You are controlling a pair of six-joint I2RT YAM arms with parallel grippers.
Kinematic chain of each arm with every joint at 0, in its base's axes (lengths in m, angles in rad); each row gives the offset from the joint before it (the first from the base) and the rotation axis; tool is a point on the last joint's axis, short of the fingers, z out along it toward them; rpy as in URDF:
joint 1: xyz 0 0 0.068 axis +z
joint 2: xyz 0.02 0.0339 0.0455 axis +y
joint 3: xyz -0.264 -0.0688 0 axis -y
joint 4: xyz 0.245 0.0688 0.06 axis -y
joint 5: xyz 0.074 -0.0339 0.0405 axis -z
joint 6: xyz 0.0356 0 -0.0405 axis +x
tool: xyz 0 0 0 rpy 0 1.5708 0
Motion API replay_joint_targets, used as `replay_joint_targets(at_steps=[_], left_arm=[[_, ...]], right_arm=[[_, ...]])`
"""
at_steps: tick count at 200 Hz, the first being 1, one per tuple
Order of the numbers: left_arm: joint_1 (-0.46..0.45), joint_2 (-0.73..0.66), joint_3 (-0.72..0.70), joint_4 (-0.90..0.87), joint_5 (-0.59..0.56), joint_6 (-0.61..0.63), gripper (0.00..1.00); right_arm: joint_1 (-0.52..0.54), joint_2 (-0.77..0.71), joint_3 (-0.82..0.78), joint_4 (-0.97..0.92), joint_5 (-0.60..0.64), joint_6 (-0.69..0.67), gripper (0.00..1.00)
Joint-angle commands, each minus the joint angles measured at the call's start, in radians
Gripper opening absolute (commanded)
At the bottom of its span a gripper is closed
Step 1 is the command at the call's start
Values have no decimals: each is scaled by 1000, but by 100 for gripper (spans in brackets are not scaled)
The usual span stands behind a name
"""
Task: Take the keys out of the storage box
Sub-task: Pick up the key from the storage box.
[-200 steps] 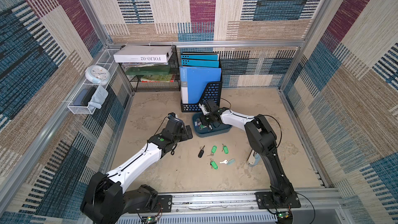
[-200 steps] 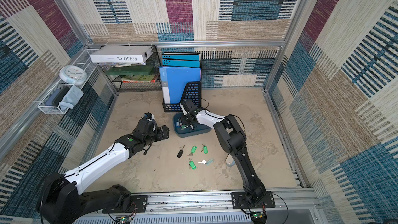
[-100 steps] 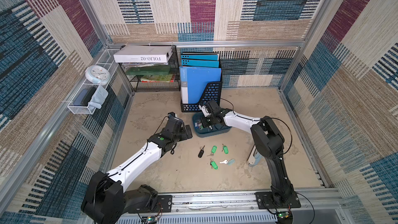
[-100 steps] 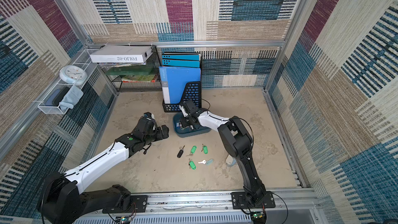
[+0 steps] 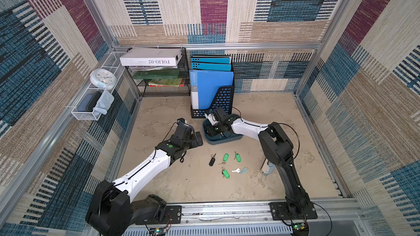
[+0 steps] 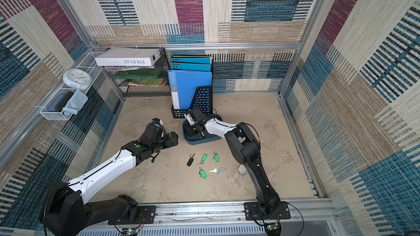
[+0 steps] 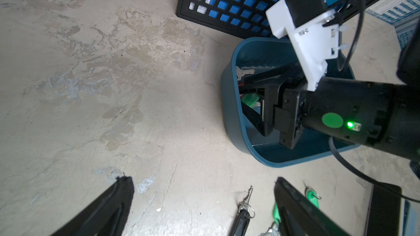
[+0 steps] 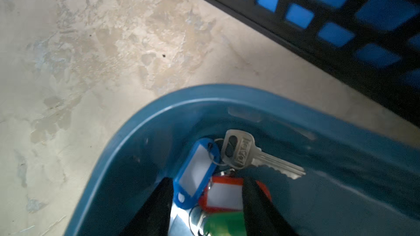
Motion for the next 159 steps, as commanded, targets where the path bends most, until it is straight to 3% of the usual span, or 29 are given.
replay_joint_targets(at_steps=[1, 17, 48, 68, 159], left_arm=[[1, 3, 6, -1, -6, 10, 99], [1, 4, 7, -2, -7, 11, 99], [1, 3, 9, -4, -9, 10, 99], [1, 1, 9, -6, -9, 10, 99], [2, -12, 7, -4, 17, 11, 99]], right_arm=[[1, 17, 7, -1, 23, -4, 52], [3, 28, 13, -2, 30, 0, 42], [1, 16, 4, -8, 62, 2, 12], [1, -25, -18, 5, 70, 3, 0], [2, -339, -226, 60, 8, 7, 0]])
